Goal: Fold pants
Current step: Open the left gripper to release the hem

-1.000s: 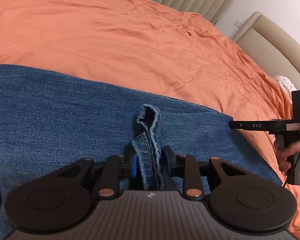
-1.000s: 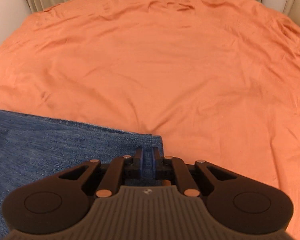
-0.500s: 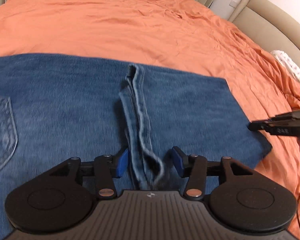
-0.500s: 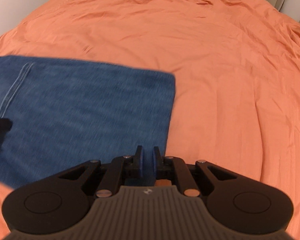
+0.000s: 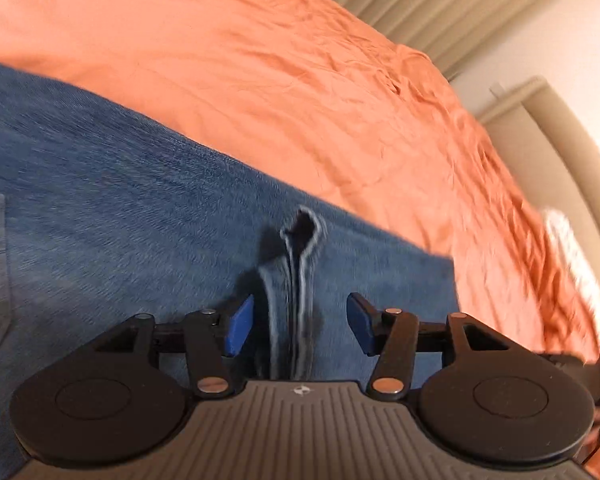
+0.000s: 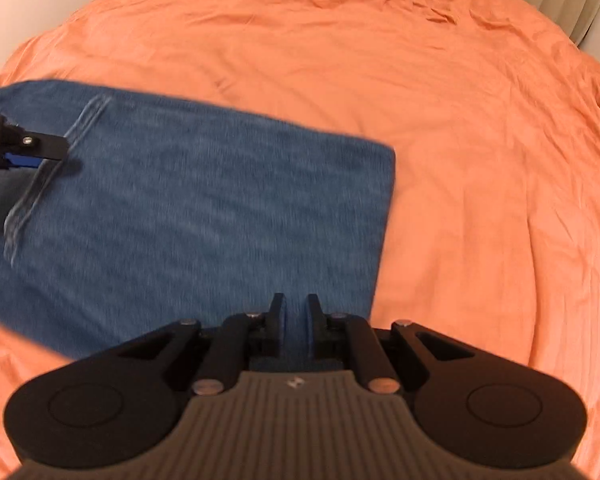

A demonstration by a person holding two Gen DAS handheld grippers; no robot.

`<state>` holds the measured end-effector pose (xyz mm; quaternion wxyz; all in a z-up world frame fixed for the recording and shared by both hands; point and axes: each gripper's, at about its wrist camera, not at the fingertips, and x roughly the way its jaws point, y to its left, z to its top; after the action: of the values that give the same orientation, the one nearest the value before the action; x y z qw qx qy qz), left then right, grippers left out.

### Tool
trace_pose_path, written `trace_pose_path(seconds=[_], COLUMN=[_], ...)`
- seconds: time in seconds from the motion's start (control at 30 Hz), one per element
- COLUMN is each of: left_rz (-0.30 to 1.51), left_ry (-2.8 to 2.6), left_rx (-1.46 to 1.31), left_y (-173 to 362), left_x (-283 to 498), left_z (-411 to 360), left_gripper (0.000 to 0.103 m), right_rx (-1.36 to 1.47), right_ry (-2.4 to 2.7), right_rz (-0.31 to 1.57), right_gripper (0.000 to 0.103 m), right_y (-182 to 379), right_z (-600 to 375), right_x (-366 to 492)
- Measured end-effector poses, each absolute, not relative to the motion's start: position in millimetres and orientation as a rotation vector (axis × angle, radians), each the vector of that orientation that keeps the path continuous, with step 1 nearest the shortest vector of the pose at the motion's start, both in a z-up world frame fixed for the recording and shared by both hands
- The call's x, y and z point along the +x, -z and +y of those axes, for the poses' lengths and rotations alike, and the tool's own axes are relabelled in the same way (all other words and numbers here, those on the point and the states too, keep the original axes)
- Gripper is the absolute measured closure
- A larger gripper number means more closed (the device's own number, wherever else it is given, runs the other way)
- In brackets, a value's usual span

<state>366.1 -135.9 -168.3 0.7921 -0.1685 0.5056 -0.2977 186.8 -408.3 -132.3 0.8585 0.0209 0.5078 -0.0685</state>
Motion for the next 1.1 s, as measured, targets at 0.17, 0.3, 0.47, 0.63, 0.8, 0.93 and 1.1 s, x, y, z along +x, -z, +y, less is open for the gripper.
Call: trace_pose_path(seconds=[0.17, 0.3, 0.47, 0.63, 0.8, 0.93, 1.1], left_rz=[1.087, 0.919, 0.797, 0.908, 0.995, 0.999, 0.960], left_ry=[0.662, 0.785, 0.889, 0.723, 0.659, 0.667, 0.660], left_rx=[-0.502, -0.382, -0.276, -0.173, -0.286, -0.384, -0.267], left_y=[179, 147, 107, 116, 148, 158, 153], left_x=[386, 370, 359, 372, 377, 377, 349], left_z=[-134, -144, -157, -155, -138, -135, -149], left_gripper=[0.062, 0.072, 0.076, 0.074, 0.059, 0.060, 0.069], right_rx=[0.036, 0.026, 0.025, 0.019, 0.009, 0.004, 0.004], right_ry=[0.160, 0.154, 0.145, 0.150, 0.150, 0.147, 0.147], right_rz=[1.069, 1.077, 1.083, 1.081, 1.079, 1.077, 1.081], right_gripper=[0.099, 0.099, 0.099, 0.099, 0.097, 0.097, 0.096], right_y=[143, 148, 150, 151, 151, 152, 152], right_z=[-413, -417, -422, -420, -417, -416, -416], right_x=[211, 213, 217, 217, 216, 215, 215])
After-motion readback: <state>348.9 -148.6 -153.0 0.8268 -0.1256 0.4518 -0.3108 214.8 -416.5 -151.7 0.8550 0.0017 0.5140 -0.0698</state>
